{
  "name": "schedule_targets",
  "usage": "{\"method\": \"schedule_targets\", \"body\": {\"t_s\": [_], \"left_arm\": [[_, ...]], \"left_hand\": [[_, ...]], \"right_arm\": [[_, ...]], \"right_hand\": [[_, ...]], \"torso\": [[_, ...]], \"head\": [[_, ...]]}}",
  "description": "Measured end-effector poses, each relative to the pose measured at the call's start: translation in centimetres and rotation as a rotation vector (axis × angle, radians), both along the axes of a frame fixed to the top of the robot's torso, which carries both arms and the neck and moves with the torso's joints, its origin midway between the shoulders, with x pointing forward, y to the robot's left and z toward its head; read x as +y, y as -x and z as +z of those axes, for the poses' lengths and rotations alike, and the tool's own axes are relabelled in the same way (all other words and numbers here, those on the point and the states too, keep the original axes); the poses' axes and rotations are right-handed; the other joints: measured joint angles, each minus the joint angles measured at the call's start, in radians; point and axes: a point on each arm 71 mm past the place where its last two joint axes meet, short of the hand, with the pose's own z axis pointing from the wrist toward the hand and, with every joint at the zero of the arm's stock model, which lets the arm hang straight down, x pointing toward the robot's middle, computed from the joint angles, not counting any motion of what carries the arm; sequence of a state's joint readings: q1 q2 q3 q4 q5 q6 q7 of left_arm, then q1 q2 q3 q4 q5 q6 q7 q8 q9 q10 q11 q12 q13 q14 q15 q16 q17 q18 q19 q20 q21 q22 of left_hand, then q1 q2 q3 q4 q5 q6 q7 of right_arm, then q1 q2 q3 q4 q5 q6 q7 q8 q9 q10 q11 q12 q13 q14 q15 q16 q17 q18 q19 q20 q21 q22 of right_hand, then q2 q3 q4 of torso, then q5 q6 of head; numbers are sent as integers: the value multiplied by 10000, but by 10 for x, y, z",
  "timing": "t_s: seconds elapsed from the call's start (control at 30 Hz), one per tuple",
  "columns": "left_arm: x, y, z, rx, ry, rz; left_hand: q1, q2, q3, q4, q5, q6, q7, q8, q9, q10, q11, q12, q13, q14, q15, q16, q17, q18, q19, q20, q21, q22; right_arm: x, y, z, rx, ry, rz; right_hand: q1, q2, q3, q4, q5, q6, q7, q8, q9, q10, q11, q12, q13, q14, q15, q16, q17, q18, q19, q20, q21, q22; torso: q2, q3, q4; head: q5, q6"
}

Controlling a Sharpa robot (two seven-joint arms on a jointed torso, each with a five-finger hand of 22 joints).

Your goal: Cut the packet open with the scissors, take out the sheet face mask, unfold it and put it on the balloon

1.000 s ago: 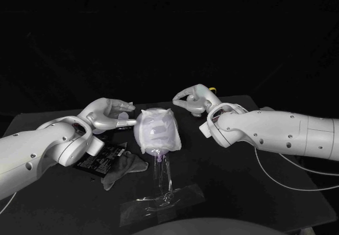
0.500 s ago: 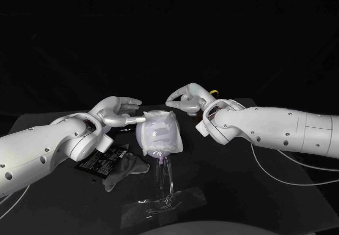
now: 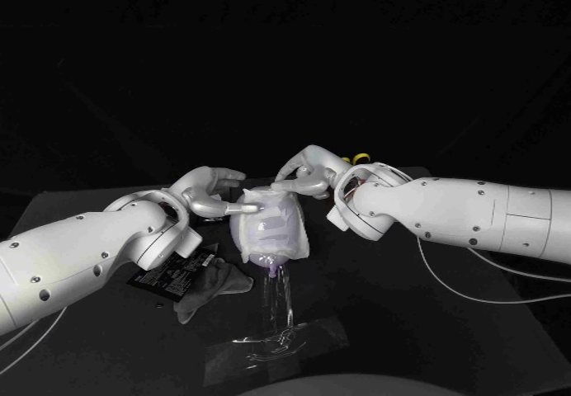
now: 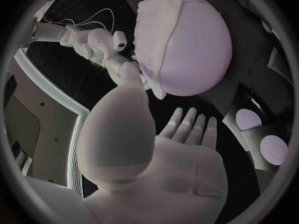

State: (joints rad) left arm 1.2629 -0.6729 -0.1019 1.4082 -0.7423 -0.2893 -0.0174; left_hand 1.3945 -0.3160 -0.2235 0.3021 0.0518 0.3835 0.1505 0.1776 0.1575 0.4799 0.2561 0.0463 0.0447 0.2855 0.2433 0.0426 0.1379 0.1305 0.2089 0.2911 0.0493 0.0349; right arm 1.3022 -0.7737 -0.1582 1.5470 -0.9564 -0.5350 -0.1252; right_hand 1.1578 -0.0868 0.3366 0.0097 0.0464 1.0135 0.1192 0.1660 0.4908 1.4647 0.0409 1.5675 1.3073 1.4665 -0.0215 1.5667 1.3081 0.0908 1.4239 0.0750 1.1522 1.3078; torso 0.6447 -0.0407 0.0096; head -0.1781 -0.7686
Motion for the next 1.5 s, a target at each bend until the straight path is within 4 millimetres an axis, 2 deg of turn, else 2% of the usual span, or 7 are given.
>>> {"method": "schedule_targets", "body": {"t_s": [0.4, 0.7, 0.97, 1.1, 1.17, 1.23, 1.5], "left_arm": [[-2, 3, -5, 72, -545, -142], [-2, 3, -6, 116, -691, -192], [-2, 4, -8, 197, -800, -247], [-3, 4, -10, 261, -859, -276], [-3, 4, -10, 282, -880, -282], [-4, 5, -11, 302, -903, -284], [-4, 5, -12, 351, -957, -284]], "left_hand": [[0, 0, -14, 14, 0, -17, 15, -41, -9, -169, -42, 0, -7, -87, -20, -1, -33, 0, -33, -34, 0, -4], [164, 45, -14, 14, 0, -17, 15, -41, 2, -168, -42, 0, -7, -87, -20, -1, -32, 1, -33, -34, 0, -3], [254, 41, -13, 14, 0, -16, 15, -41, 13, -203, -77, 1, -6, -122, -55, -1, -32, 1, -33, -34, 0, -2], [254, 41, -13, 14, 0, -16, 15, -41, 14, -203, -78, 1, -6, -121, -56, -1, -32, 1, -33, -34, 0, -2], [254, 41, -13, 14, 0, -16, 15, -41, 14, -203, -78, 1, -6, -121, -55, -1, -31, 1, -33, -34, 0, -2], [253, 41, -13, 14, 0, -16, 15, -41, 14, -203, -78, 1, -5, -121, -55, -1, -42, 0, -33, -34, 0, -1], [253, 41, -13, 14, 0, -16, 15, -41, 13, -203, -78, 1, -5, -121, -55, -1, -41, 1, -33, -34, 0, -1]], "right_arm": [[4, 0, -1, 241, 578, 162], [7, 1, -1, 315, 853, 327], [11, 4, 1, 121, 1196, 619], [14, 5, 2, -86, 1447, 812], [15, 6, 2, -172, 1544, 889], [16, 6, 3, -279, 1656, 974], [19, 7, 4, -605, 1904, 1165]], "right_hand": [[3, -2, -83, 83, 0, 237, -94, -1, -19, 35, -35, -2, 7, -1, 1, 6, -9, -4, 51, 21, 124, -4], [95, -84, -83, 83, 0, 356, -142, -9, -24, 3, -71, -13, 9, 1, -74, -2, -7, -8, 86, -15, 190, 2], [945, 276, 221, -220, 0, 802, -407, 165, 39, 38, -285, -21, 6, -1, -220, -26, 0, -67, 175, -105, 345, 2], [1121, 428, 368, -334, -1, 944, -479, 232, 57, 22, -339, -36, 1, -15, -273, 6, 0, -69, 210, -141, 398, 1], [1166, 473, 435, -347, -3, 985, -520, 230, 60, 20, -408, -5, 0, 2, -290, 6, 0, -70, 211, -142, 437, 0], [1199, 506, 492, -374, -5, 1014, -549, 256, 79, 18, -409, -1, 1, -14, -344, 6, 0, -71, 216, -147, 445, -2], [1284, 592, 696, -419, -26, 1118, -584, 387, 143, -9, -451, -1, 5, 10, -368, 5, 0, -75, 236, -242, 500, -5]], "torso": [[-8, -6, -4], [-12, -1, -4], [-10, 6, -4], [-9, 7, -4], [-8, 7, -4], [-7, 7, -4], [-6, 7, -4]], "head": [[-1, -35], [-5, -52], [7, -67], [12, -83], [12, -93], [8, -112], [-7, -139]]}}
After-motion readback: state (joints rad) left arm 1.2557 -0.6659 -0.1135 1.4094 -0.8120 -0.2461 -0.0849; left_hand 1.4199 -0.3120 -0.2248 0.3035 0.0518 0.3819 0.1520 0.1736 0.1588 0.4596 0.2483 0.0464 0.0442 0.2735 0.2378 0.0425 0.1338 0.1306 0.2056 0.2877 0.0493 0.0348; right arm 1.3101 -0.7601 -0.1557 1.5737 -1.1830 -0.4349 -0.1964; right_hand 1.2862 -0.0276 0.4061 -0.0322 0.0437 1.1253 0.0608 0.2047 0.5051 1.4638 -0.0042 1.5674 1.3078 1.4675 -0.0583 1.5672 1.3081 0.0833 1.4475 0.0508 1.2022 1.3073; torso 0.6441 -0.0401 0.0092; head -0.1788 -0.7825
